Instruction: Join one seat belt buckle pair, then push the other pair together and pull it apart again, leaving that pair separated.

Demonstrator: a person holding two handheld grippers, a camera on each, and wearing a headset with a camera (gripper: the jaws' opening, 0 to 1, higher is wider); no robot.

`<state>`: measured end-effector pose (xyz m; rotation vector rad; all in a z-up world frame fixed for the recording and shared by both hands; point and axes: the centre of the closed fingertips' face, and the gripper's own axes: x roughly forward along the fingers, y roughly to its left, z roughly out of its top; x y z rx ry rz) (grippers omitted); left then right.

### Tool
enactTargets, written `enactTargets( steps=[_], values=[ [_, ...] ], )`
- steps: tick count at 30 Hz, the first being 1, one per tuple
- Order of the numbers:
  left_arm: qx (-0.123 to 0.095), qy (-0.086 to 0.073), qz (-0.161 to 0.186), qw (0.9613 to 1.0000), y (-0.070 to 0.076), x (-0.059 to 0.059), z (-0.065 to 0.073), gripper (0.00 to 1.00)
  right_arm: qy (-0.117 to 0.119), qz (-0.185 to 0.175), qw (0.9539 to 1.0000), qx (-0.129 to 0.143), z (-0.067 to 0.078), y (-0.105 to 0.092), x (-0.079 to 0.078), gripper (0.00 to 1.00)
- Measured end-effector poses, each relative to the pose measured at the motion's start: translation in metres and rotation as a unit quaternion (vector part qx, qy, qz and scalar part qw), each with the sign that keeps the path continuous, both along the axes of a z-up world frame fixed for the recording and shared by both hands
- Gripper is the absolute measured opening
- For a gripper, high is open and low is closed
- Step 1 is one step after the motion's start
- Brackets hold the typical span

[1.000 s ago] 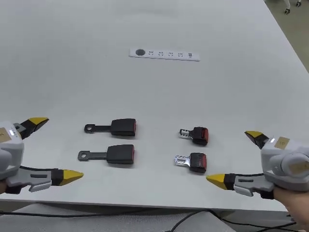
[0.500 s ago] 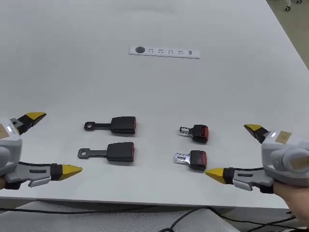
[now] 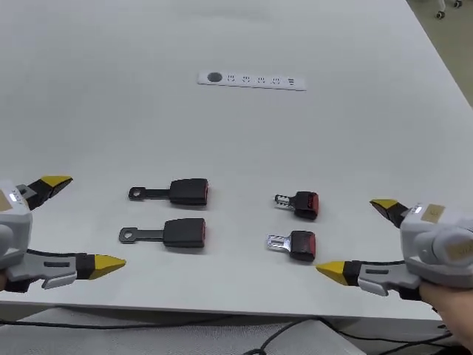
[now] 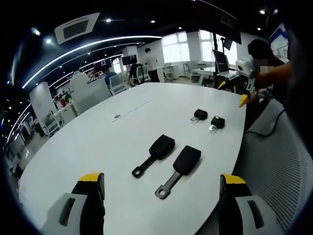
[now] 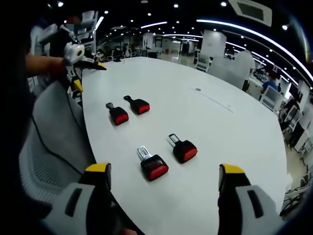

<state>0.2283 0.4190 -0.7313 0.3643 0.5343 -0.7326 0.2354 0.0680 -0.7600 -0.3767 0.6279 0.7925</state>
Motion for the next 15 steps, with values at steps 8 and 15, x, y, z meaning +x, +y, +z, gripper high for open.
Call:
enactTargets(
  steps=[8, 15],
  values=[
    [-0.005, 0.004, 0.0, 1.0, 0.0001, -0.0005, 0.0021, 1.0, 0.012, -0.015, 0.9994, 0.03, 0.002, -0.0059, -0.0054, 1.0],
    [-0.012, 0.008, 0.001, 0.9999, -0.0011, -0.0015, 0.0013, 1.0, 0.034, -0.027, 0.998, 0.046, 0.0015, -0.0101, -0.0075, 0.95]
  ],
)
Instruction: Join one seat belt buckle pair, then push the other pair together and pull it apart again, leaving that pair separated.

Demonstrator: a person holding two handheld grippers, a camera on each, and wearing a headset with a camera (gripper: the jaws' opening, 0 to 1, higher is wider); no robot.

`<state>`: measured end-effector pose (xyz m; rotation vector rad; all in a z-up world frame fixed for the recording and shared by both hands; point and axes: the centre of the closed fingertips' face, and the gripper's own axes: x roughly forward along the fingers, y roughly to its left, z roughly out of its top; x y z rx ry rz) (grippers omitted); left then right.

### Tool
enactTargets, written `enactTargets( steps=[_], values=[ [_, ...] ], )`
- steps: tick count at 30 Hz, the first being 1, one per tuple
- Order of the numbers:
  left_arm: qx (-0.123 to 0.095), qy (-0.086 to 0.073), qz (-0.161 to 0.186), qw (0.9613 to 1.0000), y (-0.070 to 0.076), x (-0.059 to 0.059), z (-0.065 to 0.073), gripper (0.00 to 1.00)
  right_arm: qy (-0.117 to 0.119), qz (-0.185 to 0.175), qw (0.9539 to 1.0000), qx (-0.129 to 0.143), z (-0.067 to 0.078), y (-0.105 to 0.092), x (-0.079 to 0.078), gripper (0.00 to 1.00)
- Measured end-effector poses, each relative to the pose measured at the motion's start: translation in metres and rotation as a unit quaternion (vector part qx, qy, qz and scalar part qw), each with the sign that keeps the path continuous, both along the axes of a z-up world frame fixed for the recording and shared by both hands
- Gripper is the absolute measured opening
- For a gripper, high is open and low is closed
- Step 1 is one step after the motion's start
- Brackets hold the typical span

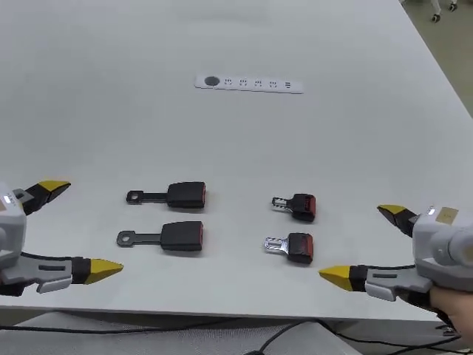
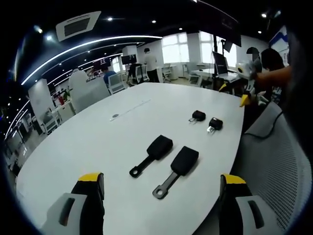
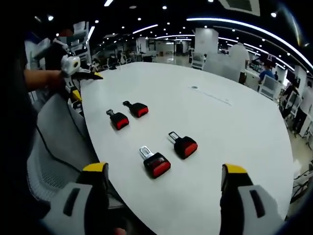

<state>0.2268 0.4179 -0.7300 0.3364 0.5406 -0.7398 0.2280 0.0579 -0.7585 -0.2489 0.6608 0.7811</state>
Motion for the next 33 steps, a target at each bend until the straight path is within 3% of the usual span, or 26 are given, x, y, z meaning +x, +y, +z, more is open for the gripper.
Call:
enactTargets(
  steps=[3, 10, 13, 14, 15, 17, 21, 23, 27, 29, 31, 33],
  values=[
    [-0.02, 0.003, 0.014, 0.9997, 0.004, 0.001, 0.003, 1.0, -0.002, 0.0, 1.0, 0.005, 0.003, 0.001, -0.003, 0.94],
    [-0.014, 0.006, 0.016, 0.9997, 0.011, -0.003, 0.001, 1.0, -0.016, 0.031, 0.9994, -0.006, 0.005, 0.002, -0.007, 0.88],
    [-0.005, 0.005, 0.01, 0.9999, 0.01, -0.004, 0.0, 0.99, -0.019, 0.045, 0.9988, -0.009, 0.006, 0.004, -0.006, 0.86],
    [0.013, -0.003, 0.011, 0.9999, 0.013, -0.003, -0.001, 1.0, -0.021, 0.051, 0.9984, -0.009, 0.007, 0.006, -0.006, 0.83],
    [0.017, -0.004, 0.009, 0.9998, 0.013, -0.004, -0.002, 1.0, -0.036, 0.065, 0.9971, -0.017, 0.008, 0.008, -0.004, 0.82],
    [0.014, -0.003, 0.007, 0.9999, 0.013, -0.006, -0.002, 0.98, -0.031, 0.071, 0.9969, -0.017, 0.007, 0.011, -0.006, 0.79],
    [0.02, 0.005, -0.002, 0.9998, 0.011, -0.01, -0.008, 0.98, -0.03, 0.103, 0.9932, -0.044, 0.0, 0.013, -0.008, 0.77],
    [0.022, 0.009, -0.012, 0.9997, 0.009, -0.011, -0.01, 0.96, -0.027, 0.108, 0.9924, -0.053, 0.0, 0.012, -0.005, 0.72],
    [0.037, 0.01, -0.039, 0.9985, 0.002, -0.01, -0.013, 0.93, -0.025, 0.124, 0.9899, -0.064, 0.0, 0.014, -0.005, 0.7],
    [0.042, 0.01, -0.049, 0.9979, -0.001, -0.009, -0.013, 0.9, -0.027, 0.133, 0.9884, -0.068, 0.0, 0.016, -0.004, 0.69],
    [0.041, 0.015, -0.055, 0.9976, -0.005, -0.007, -0.014, 0.79, -0.027, 0.153, 0.9847, -0.079, -0.003, 0.017, -0.006, 0.66],
    [0.042, 0.015, -0.068, 0.9967, -0.011, -0.006, -0.014, 0.73, -0.028, 0.159, 0.9838, -0.078, -0.004, 0.018, -0.005, 0.64]
  ],
)
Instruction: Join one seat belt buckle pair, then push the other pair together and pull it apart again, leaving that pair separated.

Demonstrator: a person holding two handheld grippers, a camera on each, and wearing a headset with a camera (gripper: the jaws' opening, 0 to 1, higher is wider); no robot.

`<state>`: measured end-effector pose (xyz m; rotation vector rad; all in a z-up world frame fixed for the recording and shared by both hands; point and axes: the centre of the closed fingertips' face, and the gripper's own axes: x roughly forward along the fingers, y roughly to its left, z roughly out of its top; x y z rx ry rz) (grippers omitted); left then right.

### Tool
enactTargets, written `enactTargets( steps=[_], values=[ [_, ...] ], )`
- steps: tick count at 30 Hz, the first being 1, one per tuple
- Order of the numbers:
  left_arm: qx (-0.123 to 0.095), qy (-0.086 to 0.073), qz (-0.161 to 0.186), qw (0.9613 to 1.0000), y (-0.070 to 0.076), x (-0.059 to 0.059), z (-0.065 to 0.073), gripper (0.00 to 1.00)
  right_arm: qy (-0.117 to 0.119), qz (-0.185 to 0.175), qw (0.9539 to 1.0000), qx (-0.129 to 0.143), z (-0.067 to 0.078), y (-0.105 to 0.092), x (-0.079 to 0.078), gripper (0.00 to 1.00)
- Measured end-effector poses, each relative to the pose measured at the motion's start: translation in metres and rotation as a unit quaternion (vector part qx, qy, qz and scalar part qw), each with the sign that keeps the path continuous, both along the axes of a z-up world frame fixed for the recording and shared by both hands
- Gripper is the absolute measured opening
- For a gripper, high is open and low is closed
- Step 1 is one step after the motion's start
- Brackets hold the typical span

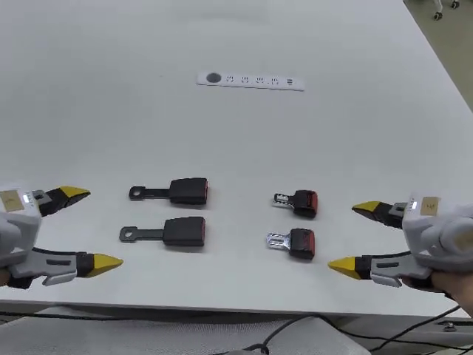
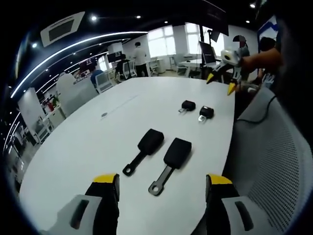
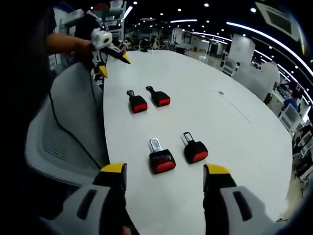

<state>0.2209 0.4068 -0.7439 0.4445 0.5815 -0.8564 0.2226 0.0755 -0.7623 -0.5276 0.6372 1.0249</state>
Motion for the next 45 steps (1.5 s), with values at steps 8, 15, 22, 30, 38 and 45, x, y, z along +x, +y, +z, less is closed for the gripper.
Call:
enactTargets(
  steps=[8, 15, 22, 30, 38, 45],
  values=[
    [0.021, 0.017, -0.077, 0.9966, -0.033, -0.002, -0.016, 0.73, 0.01, 0.033, 0.9993, -0.013, -0.015, 0.009, 0.0, 0.61],
    [0.034, 0.008, -0.098, 0.9946, -0.054, 0.015, -0.026, 0.61, 0.009, 0.066, 0.9975, -0.023, -0.024, 0.023, -0.001, 0.58],
    [0.051, 0.01, -0.123, 0.991, -0.069, 0.022, -0.043, 0.44, 0.017, 0.09, 0.9951, -0.037, -0.041, 0.037, 0.002, 0.55],
    [0.081, 0.03, -0.158, 0.9836, -0.08, 0.026, -0.069, 0.44, 0.028, 0.106, 0.992, -0.063, -0.063, 0.043, 0.01, 0.49],
    [0.108, 0.047, -0.181, 0.9764, -0.083, 0.032, -0.089, 0.43, 0.045, 0.113, 0.9891, -0.083, -0.08, 0.04, 0.02, 0.44],
    [0.119, 0.063, -0.195, 0.9716, -0.082, 0.04, -0.102, 0.42, 0.067, 0.118, 0.9857, -0.1, -0.095, 0.035, 0.024, 0.41]
  ],
)
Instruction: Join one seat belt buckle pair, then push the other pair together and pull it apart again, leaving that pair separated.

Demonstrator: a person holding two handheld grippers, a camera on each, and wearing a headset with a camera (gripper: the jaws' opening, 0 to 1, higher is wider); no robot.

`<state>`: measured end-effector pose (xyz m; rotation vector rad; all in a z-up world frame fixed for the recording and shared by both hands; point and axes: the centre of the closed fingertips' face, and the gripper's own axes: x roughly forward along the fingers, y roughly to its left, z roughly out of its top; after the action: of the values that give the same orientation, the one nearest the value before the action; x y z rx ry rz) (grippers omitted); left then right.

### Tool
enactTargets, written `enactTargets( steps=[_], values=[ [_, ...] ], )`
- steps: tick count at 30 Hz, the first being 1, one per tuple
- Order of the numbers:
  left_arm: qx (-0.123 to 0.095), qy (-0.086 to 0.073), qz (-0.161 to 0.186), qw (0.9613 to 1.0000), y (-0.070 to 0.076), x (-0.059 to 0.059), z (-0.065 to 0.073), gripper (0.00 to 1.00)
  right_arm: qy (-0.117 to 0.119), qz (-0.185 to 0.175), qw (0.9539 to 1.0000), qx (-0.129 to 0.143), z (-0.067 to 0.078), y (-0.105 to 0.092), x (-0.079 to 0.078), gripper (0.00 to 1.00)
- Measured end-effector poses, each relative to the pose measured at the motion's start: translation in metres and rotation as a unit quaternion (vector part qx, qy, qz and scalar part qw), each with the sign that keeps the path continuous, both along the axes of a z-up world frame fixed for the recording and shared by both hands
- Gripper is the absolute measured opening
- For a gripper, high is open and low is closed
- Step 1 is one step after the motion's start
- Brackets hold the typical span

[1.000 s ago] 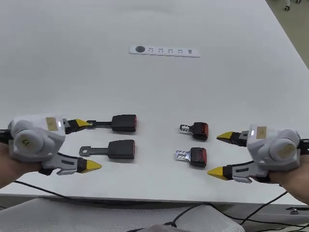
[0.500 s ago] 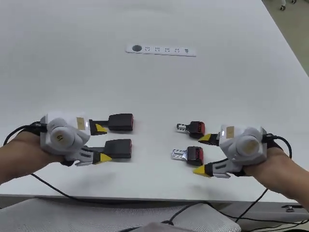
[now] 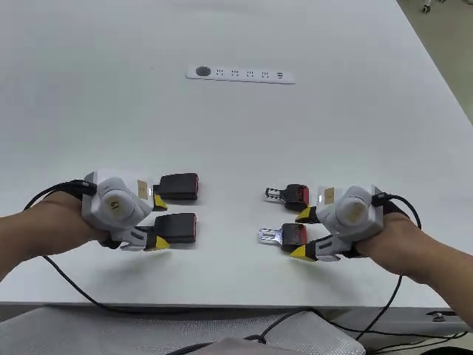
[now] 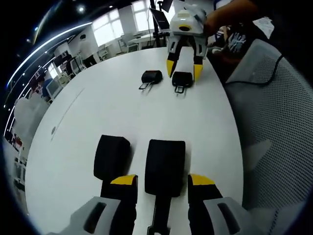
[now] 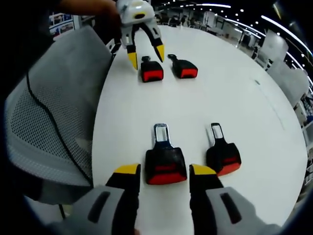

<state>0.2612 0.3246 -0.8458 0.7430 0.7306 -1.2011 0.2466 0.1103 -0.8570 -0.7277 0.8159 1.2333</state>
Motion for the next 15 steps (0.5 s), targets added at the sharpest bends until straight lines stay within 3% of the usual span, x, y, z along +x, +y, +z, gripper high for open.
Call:
enactTargets(
  steps=[8, 9, 10, 11, 15],
  values=[
    [0.012, 0.017, -0.016, 0.9997, 0.003, -0.003, -0.007, 0.38, 0.03, -0.004, 0.9995, 0.0, -0.009, -0.002, 0.001, 0.36],
    [0.019, 0.015, -0.022, 0.9995, 0.004, -0.003, -0.008, 0.38, 0.012, 0.012, 0.9998, 0.013, -0.006, 0.002, 0.005, 0.36],
    [0.028, 0.008, -0.03, 0.9991, 0.006, -0.002, -0.013, 0.37, 0.023, -0.006, 0.9996, 0.016, -0.006, 0.0, 0.004, 0.35],
    [0.015, 0.014, -0.032, 0.9993, 0.002, -0.004, -0.012, 0.35, 0.023, -0.004, 0.9996, 0.015, -0.006, -0.001, 0.003, 0.35],
    [0.017, 0.016, -0.029, 0.9993, 0.002, -0.001, -0.012, 0.34, 0.02, 0.012, 0.9997, 0.006, -0.006, -0.001, 0.002, 0.35]
  ],
)
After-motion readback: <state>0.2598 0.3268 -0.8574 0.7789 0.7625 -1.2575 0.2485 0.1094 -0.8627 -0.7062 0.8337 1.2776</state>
